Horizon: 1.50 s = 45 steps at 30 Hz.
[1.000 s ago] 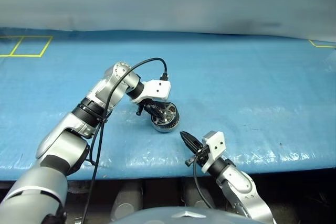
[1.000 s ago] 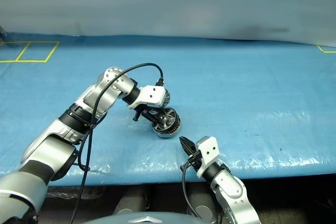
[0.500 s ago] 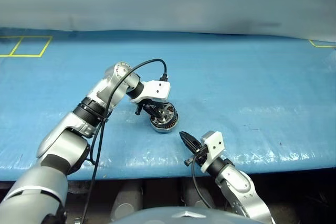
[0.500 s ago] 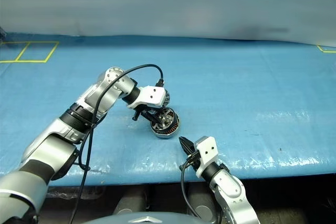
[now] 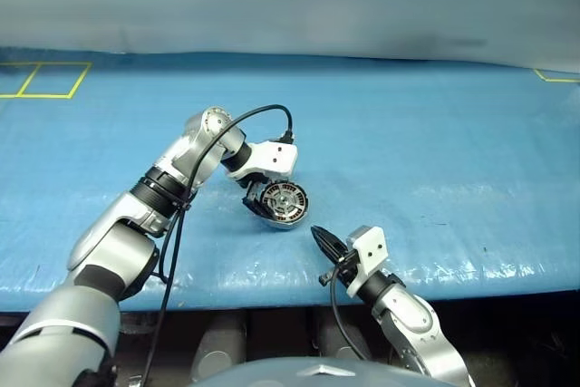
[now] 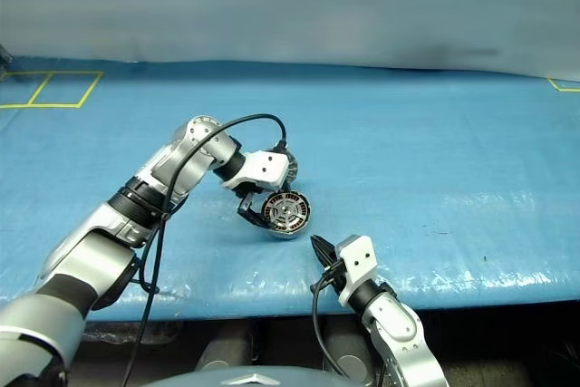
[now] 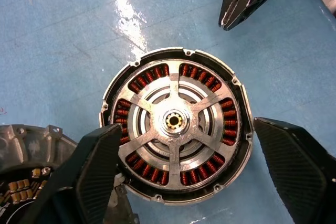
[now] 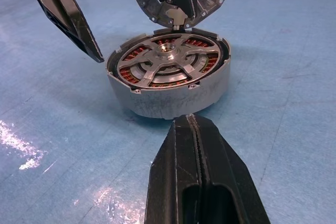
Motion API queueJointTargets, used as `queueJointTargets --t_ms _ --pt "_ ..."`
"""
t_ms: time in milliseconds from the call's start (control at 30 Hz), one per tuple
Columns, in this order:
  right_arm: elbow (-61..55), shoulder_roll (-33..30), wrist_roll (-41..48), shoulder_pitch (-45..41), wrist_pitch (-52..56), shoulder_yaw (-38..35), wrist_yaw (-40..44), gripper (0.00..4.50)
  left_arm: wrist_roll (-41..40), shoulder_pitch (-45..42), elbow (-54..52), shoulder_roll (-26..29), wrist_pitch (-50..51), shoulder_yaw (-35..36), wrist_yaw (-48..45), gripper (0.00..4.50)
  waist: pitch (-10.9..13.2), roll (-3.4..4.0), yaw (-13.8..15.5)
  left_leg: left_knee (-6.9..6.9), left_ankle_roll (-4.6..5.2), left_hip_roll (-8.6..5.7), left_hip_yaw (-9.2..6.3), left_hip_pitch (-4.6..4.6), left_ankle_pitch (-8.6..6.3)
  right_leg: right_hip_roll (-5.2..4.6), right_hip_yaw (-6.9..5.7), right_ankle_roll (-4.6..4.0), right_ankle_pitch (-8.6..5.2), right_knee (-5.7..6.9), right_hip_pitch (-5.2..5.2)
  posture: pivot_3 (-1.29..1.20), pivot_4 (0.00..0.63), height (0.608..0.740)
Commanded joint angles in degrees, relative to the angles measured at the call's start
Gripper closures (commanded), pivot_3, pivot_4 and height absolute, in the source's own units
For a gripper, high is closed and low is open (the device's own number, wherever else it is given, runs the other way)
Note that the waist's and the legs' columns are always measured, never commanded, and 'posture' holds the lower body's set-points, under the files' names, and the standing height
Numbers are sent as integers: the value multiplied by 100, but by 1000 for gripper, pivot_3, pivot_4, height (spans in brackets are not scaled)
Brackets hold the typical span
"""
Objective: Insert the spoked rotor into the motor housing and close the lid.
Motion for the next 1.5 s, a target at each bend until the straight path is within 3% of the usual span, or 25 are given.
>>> queueJointTargets --t_ms 33,100,267,500,733,900,1233,1500 --pt "-195 -5 52 12 -65 -87 -17 4500 -457 -1 -536 45 302 342 -201 225 0 0 0 0 0 0 0 1 0 0 0 0 0 0 0 0 150 740" --pt "-274 -22 61 -22 -15 -178 -61 4500 -670 117 -838 128 559 474 -197 599 0 0 -3 0 0 0 0 1 0 0 1 0 0 0 0 0 150 740" --pt "-518 -148 75 -174 270 -391 -136 4500 -1133 581 -1844 479 1012 794 -96 2268 0 3 -15 -1 0 1 1 5 0 0 4 0 0 5 0 0 150 740" --pt "-897 55 229 -884 1473 -865 -796 4500 -2140 1632 -3410 678 1928 1944 883 4462 -1 5 6 2 0 1 -2 7 0 -1 6 -1 0 8 1 0 150 740" --pt "-859 272 61 -1622 2388 -401 -1065 4500 -2808 2466 -4095 353 2092 3444 2583 4462 -1 5 3 1 -1 0 -3 9 1 -2 5 -2 0 8 2 0 150 740" --pt "-706 472 -55 -1960 2589 83 -1020 4500 -2789 2850 -4092 285 1774 3875 3373 4462 -2 5 1 0 -2 -1 -1 11 1 -2 6 -1 1 7 3 0 150 740" --pt "175 852 -274 -2553 2507 546 -994 4500 -2409 2526 -2234 229 810 4062 4311 4462 -3 2 5 1 -5 -2 0 15 3 1 5 0 5 6 7 0 150 740" --pt "377 812 -359 -2416 2549 521 -966 4500 -2371 1540 -175 40 -100 3611 3498 4462 -6 -1 -1 -2 -7 -2 -2 16 4 4 4 5 8 5 8 0 150 740"
